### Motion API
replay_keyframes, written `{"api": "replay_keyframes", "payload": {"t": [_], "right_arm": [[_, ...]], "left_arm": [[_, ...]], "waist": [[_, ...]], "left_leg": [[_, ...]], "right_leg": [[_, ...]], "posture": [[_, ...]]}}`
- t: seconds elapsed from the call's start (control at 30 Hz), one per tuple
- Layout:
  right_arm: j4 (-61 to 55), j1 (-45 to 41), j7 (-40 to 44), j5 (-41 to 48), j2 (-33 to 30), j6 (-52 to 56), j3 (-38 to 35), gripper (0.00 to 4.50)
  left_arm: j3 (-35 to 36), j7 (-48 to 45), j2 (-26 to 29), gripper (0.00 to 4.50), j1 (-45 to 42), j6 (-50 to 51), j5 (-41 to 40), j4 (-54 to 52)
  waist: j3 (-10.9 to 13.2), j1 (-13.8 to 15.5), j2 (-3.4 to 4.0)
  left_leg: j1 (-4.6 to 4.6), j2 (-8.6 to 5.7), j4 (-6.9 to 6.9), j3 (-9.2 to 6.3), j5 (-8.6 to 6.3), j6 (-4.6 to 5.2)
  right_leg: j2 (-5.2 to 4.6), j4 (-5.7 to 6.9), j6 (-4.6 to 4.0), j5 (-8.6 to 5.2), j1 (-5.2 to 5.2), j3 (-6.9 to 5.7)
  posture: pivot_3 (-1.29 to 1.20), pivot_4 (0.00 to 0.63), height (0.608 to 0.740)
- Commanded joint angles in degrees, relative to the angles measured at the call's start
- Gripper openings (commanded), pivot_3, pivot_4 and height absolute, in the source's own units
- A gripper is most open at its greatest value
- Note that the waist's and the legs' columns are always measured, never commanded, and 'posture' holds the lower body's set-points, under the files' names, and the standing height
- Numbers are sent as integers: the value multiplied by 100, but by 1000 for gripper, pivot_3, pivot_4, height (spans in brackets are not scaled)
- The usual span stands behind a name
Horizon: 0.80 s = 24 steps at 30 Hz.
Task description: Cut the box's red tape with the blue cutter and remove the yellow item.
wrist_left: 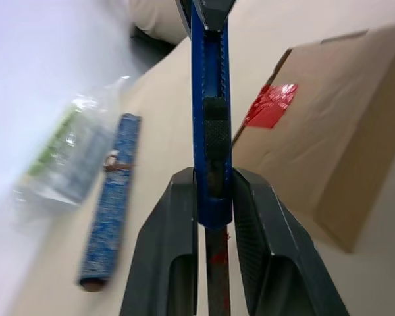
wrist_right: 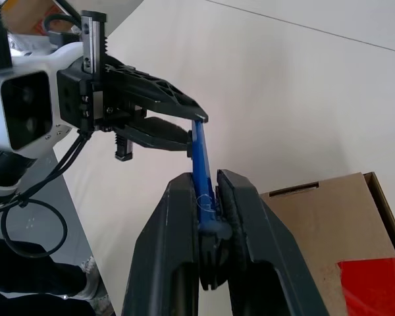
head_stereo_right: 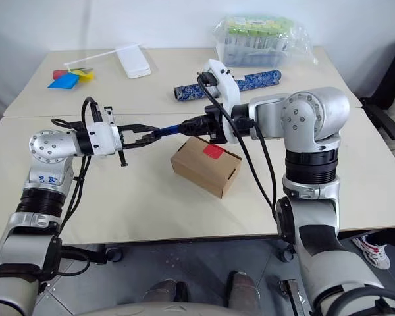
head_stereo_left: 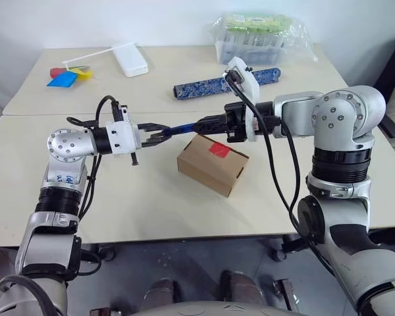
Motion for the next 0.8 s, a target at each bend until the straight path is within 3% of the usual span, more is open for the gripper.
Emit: {"api": "replay_keyframes", "payload": {"t": [0.03, 0.33, 0.5, 0.63, 0.8], "right_arm": [[-233, -209, 6, 170, 5, -96, -114, 155], [-406, -225, -47, 180, -176, -99, -166, 155], [-489, -176, 8, 131, -610, -228, -138, 155], [-645, -8, 123, 105, -1211, -388, -19, 155], [-945, 458, 249, 18, -2024, -780, 96, 155]], "left_arm": [[85, 37, 127, 1974, 63, 297, -55, -302], [510, 164, 478, 4500, -68, 772, -211, -113], [886, -16, 806, 4500, -117, 986, -452, 417], [903, -245, 699, 4500, -96, 1309, -646, 450], [732, -88, 377, 4500, -83, 3033, -930, -213]], "waist": [[0, 0, 0], [0, 1, -1], [1, 1, -1], [5, 31, -8], [12, 29, -21]], "left_leg": [[0, 0, 0, 0, 0, 0], [0, 0, -1, 0, 0, 0], [0, 1, -1, 0, 0, 0], [-2, -1, -2, -2, -1, 0], [-19, -3, -2, -5, -2, 2]], "right_leg": [[0, 0, 0, 0, 0, 0], [0, -1, 0, 0, -1, 0], [0, -1, 0, 0, -2, 0], [0, -4, 1, 0, -1, 0], [0, -29, 5, 3, 0, -3]], "posture": [[0, 150, 740], [0, 150, 740], [0, 150, 740], [0, 150, 740], [0, 150, 740]]}}
